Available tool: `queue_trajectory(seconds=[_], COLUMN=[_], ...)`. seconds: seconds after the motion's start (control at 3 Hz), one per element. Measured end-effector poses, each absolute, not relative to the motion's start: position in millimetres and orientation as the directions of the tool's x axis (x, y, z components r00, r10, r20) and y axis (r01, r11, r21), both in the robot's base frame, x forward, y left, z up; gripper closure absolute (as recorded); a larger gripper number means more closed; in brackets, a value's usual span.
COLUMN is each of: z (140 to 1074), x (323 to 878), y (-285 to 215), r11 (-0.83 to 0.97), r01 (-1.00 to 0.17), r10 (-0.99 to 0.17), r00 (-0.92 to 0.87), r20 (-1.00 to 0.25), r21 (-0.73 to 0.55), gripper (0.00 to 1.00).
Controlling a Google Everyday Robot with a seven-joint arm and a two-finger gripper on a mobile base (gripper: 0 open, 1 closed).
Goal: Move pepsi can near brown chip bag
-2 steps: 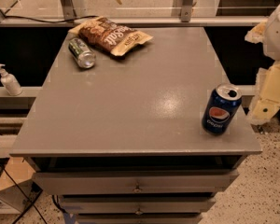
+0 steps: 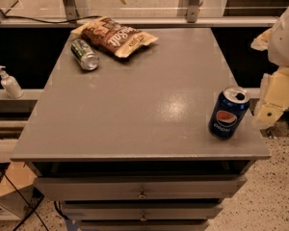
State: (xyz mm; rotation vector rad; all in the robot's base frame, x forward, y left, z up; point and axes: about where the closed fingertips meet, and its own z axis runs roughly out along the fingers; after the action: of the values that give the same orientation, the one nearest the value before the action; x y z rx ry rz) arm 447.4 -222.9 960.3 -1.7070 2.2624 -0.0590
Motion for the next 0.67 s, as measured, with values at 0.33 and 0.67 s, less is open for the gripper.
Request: queue_trajectory(seconds=[0.33,0.67], z=[937,916], x=[457,463], y=[-230,-231], r11=[0.318,0.33], r01=[-0.931,-0.932], r10=[-0.935,-0.926], r00=[-0.276,-0.289], r20=[-0.224,-0.244], r21=[-0.178,-0.15], gripper=[0.0,0.0])
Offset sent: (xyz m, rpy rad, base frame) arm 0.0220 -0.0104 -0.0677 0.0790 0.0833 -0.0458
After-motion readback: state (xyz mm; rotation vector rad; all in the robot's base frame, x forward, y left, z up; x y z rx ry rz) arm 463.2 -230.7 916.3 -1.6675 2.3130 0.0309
